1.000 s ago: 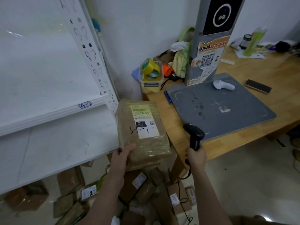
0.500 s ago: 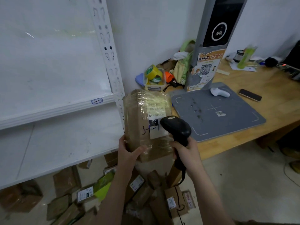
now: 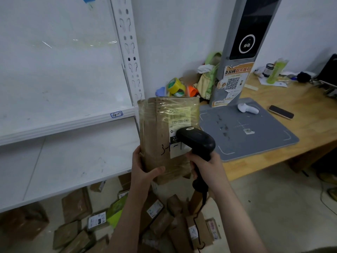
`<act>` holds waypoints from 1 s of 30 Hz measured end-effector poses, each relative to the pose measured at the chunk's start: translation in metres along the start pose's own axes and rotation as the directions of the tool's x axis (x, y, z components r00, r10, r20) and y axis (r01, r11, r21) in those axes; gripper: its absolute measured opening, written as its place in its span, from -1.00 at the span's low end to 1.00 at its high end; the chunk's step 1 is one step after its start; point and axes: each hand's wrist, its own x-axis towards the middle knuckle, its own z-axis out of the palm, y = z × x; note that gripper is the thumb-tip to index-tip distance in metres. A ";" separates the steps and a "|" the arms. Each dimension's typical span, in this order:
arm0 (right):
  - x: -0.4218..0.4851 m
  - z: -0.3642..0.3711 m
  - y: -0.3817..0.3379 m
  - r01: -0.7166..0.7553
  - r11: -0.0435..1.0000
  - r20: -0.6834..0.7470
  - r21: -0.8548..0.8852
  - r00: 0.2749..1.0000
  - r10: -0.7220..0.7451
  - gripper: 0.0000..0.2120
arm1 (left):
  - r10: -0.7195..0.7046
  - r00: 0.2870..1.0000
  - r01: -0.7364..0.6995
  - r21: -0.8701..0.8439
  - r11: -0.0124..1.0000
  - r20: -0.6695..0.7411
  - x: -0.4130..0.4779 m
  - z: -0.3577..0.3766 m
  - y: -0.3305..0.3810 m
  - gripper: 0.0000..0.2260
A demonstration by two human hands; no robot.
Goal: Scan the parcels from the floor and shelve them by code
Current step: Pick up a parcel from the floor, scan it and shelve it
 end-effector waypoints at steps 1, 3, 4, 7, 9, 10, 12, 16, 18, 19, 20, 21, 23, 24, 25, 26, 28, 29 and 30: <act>-0.002 0.000 0.000 -0.001 1.000 -0.002 0.004 1.000 0.001 -0.85 | 0.003 1.000 -0.003 -0.005 1.000 0.002 -0.001 0.000 0.000 -0.11; -0.005 0.000 0.001 -0.002 1.000 -0.008 0.014 1.000 0.002 -0.84 | 0.007 1.000 -0.007 -0.011 1.000 0.006 -0.002 0.001 -0.001 -0.05; -0.006 0.000 0.001 0.002 1.000 -0.010 0.017 1.000 -0.002 -0.85 | 0.009 1.000 -0.009 -0.010 1.000 0.006 -0.003 0.002 -0.001 -0.03; -0.010 0.000 0.000 0.012 0.999 -0.015 0.033 1.000 -0.012 -0.89 | 0.018 1.000 -0.018 0.006 1.000 0.004 -0.005 0.002 -0.003 -0.02; -0.012 0.001 0.000 0.013 0.999 -0.011 0.047 1.000 -0.013 -0.87 | 0.024 1.000 -0.024 0.015 1.000 -0.007 -0.006 0.001 -0.003 -0.03; -0.012 0.001 0.000 0.018 0.999 -0.007 0.046 1.000 -0.017 -0.85 | 0.027 1.000 -0.027 0.018 0.999 -0.013 -0.007 0.001 -0.002 -0.03; -0.013 0.002 0.000 0.030 0.999 0.001 0.035 1.000 -0.031 -0.81 | 0.039 0.999 -0.039 0.023 0.999 -0.020 -0.009 -0.001 -0.001 -0.05; -0.014 0.004 -0.001 0.032 0.999 0.019 0.027 0.999 -0.033 -0.78 | 0.057 0.998 -0.056 0.041 0.998 -0.026 -0.012 -0.006 0.001 -0.07; -0.015 0.004 -0.001 0.031 0.999 0.026 0.022 0.999 -0.031 -0.79 | 0.057 0.998 -0.055 0.046 0.997 -0.029 -0.013 -0.007 0.001 -0.06; -0.015 0.004 0.000 0.030 0.999 0.028 0.022 0.999 -0.031 -0.79 | 0.055 0.998 -0.054 0.047 0.997 -0.030 -0.014 -0.007 0.001 -0.05; -0.015 0.004 0.000 0.030 0.999 0.028 0.020 0.999 -0.030 -0.80 | 0.055 0.998 -0.054 0.045 0.998 -0.028 -0.014 -0.007 0.001 -0.05; -0.015 0.003 0.000 0.029 0.999 0.028 0.018 0.999 -0.030 -0.80 | 0.054 0.998 -0.052 0.044 0.998 -0.028 -0.015 -0.006 0.000 -0.04; -0.016 0.002 0.001 0.030 0.999 0.031 0.019 0.999 -0.031 -0.79 | 0.053 0.998 -0.052 0.039 0.998 -0.026 -0.016 -0.004 0.000 -0.04; -0.016 0.001 0.002 0.031 0.999 0.033 0.019 0.999 -0.032 -0.78 | 0.052 0.998 -0.051 0.037 0.998 -0.026 -0.016 -0.003 0.000 -0.04; -0.016 -0.001 0.002 0.032 0.999 0.036 0.018 0.999 -0.033 -0.77 | 0.051 0.998 -0.050 0.034 0.998 -0.026 -0.016 -0.002 -0.001 -0.05; -0.016 -0.001 0.003 0.034 0.999 0.038 0.018 0.999 -0.035 -0.77 | 0.050 0.998 -0.049 0.033 0.998 -0.028 -0.017 -0.001 -0.001 -0.05; -0.017 -0.002 0.004 0.034 0.999 0.039 0.021 0.999 -0.034 -0.78 | 0.049 0.998 -0.048 0.025 0.999 -0.033 -0.017 0.001 -0.001 -0.04; -0.017 -0.003 0.004 0.033 0.999 0.038 0.021 0.999 -0.033 -0.79 | 0.049 0.998 -0.048 0.020 0.999 -0.035 -0.017 0.001 -0.001 -0.04; -0.017 -0.002 0.005 0.034 0.999 0.038 0.021 0.999 -0.035 -0.80 | 0.050 0.998 -0.049 0.016 0.999 -0.037 -0.018 0.001 0.000 -0.04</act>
